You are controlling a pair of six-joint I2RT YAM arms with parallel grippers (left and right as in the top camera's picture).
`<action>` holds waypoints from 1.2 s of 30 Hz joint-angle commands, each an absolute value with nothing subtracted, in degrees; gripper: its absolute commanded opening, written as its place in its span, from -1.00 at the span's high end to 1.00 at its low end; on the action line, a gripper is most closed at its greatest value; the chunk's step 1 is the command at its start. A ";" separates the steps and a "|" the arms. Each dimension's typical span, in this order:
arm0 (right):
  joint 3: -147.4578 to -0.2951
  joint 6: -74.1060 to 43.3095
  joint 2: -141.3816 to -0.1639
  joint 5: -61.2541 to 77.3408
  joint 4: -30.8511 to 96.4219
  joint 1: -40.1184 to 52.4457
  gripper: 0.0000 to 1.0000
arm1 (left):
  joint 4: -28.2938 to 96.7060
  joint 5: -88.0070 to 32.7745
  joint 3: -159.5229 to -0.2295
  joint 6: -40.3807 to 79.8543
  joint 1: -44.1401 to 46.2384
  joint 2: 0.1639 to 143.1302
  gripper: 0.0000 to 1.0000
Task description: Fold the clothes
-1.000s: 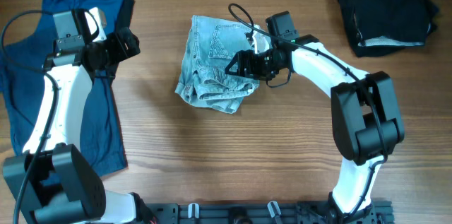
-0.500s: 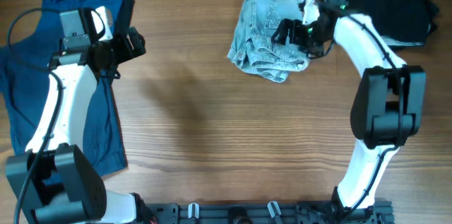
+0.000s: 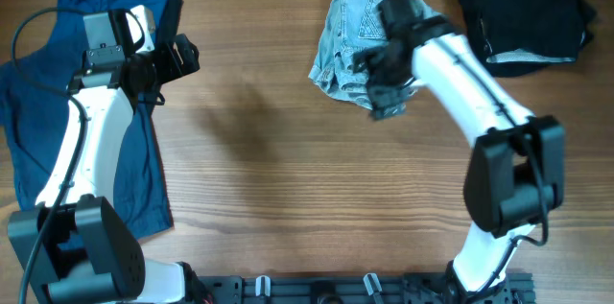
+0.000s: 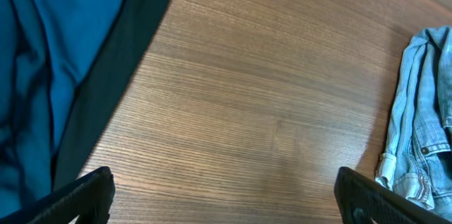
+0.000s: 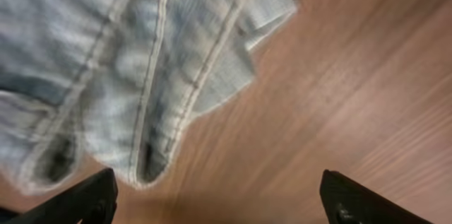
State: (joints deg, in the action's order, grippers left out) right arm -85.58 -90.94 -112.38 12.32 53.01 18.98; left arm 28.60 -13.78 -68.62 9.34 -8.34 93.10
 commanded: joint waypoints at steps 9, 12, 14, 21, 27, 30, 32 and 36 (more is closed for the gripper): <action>-81.67 -91.46 -115.81 -7.70 38.17 19.42 -0.82 | 28.42 -14.50 -68.69 9.87 -8.10 92.38 -1.00; -81.65 -88.71 -118.96 -6.04 38.39 19.42 -0.80 | 28.45 -14.50 -68.69 9.85 -8.10 92.38 -1.00; -81.62 -83.83 -120.33 -4.99 38.96 19.42 -0.79 | 28.45 -14.48 -68.69 9.87 -8.10 92.38 -0.99; -80.88 -65.01 -121.21 -4.91 37.43 18.44 0.14 | 28.49 -14.50 -68.69 9.87 -8.10 92.38 -0.99; -80.86 -57.25 -125.69 1.41 39.66 14.31 0.34 | 29.56 -14.50 -68.69 9.87 -8.10 92.38 -1.00; -80.86 -47.66 -126.02 2.81 39.83 10.68 0.80 | 29.56 -14.50 -68.69 9.87 -8.10 92.38 -1.00; -80.86 -44.31 -126.02 5.28 39.70 8.43 0.91 | 29.58 -14.50 -68.69 9.87 -8.10 92.38 -0.99; -80.97 -32.01 -125.54 12.53 38.15 4.29 0.92 | 29.61 -14.50 -68.69 9.87 -8.10 92.38 -1.00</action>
